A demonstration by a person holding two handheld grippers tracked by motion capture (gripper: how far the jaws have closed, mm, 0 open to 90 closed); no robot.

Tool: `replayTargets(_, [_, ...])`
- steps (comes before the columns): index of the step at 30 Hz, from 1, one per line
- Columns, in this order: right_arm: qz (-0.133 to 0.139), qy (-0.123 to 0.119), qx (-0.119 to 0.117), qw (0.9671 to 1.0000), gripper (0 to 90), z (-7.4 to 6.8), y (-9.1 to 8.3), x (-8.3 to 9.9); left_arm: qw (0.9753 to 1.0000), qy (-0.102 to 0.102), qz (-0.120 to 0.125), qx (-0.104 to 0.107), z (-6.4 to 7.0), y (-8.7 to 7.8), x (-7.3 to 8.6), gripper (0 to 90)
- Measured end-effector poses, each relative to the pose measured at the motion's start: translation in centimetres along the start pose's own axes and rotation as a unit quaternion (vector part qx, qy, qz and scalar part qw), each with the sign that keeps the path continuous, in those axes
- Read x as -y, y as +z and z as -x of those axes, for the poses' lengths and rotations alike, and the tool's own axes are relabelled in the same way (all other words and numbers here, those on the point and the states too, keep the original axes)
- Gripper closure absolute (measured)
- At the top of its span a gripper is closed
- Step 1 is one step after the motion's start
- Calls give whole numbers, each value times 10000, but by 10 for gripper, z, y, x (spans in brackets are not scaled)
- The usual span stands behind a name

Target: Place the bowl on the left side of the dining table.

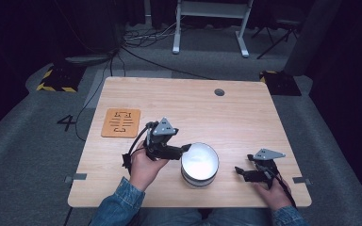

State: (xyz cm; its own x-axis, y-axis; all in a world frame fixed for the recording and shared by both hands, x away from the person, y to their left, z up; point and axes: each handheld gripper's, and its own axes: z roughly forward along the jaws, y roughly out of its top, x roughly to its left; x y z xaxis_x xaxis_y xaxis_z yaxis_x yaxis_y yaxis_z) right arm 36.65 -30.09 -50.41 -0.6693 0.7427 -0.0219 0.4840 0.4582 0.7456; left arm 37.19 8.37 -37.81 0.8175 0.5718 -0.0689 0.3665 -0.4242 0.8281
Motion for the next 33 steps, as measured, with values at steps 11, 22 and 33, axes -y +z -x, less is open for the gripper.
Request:
replayTargets(11, [3, 2, -3, 10000, 204, 0, 0, 0, 9990, 18, -374, 261, 13, 23, -10, 282])
replayTargets(22, [5, -3, -4, 10000, 204, 0, 0, 0, 9884, -142, -1508, 144, 12, 56, -9, 527])
replayTargets(33, [7, 4, -5, 10000, 204, 0, 0, 0, 9764, 291, -2141, -4, 14, 57, -24, 817])
